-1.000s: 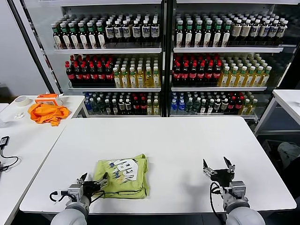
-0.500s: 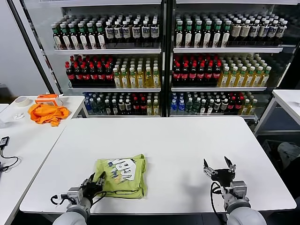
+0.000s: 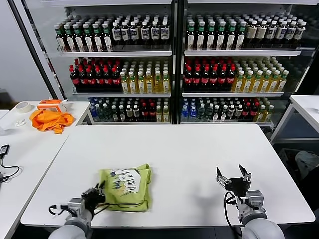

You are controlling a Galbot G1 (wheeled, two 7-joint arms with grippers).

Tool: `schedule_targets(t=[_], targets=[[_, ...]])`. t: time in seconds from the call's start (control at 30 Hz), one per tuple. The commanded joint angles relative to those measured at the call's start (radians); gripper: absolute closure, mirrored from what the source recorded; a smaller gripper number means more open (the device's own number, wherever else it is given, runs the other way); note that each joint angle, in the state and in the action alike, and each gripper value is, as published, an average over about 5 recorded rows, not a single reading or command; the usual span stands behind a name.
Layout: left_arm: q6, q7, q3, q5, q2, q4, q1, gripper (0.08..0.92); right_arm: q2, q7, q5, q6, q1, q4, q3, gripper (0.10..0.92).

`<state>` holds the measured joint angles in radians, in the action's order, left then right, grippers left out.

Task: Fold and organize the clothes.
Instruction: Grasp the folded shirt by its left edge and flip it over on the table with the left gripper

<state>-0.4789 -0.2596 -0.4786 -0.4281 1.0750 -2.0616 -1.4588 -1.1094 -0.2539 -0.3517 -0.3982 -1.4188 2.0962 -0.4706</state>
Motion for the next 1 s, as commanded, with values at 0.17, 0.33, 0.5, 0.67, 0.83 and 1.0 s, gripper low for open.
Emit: schedule_targets(t=[0.17, 0.33, 0.5, 0.67, 0.83, 1.0], targets=[[-0.097, 0.041, -0.511, 0.157, -0.204, -0.109, -0.097, 0.885, 0.009, 0.001, -0.007, 0.006, -0.007, 0.002, -0.023, 0.203], [-0.082, 0.044, -0.318, 0.194, -0.141, -0.148, -0.065, 0.885, 0.002, 0.001, -0.005, 0.005, 0.0, 0.003, -0.012, 0.203], [-0.022, 0.098, 0.068, 0.428, 0.058, -0.171, -0.03, 0.885, 0.006, 0.001, 0.003, -0.001, -0.004, 0.014, -0.008, 0.203], [-0.007, 0.124, 0.299, 0.467, 0.179, -0.118, 0.024, 0.885, 0.017, 0.001, 0.002, -0.004, -0.019, 0.025, -0.036, 0.203], [-0.031, 0.134, 0.333, 0.464, 0.215, -0.083, 0.099, 0.885, 0.004, 0.001, 0.011, -0.008, -0.029, 0.033, -0.037, 0.203], [-0.05, 0.13, 0.321, 0.435, 0.23, -0.055, 0.154, 0.885, -0.004, 0.002, 0.02, -0.01, -0.027, 0.034, -0.028, 0.203]])
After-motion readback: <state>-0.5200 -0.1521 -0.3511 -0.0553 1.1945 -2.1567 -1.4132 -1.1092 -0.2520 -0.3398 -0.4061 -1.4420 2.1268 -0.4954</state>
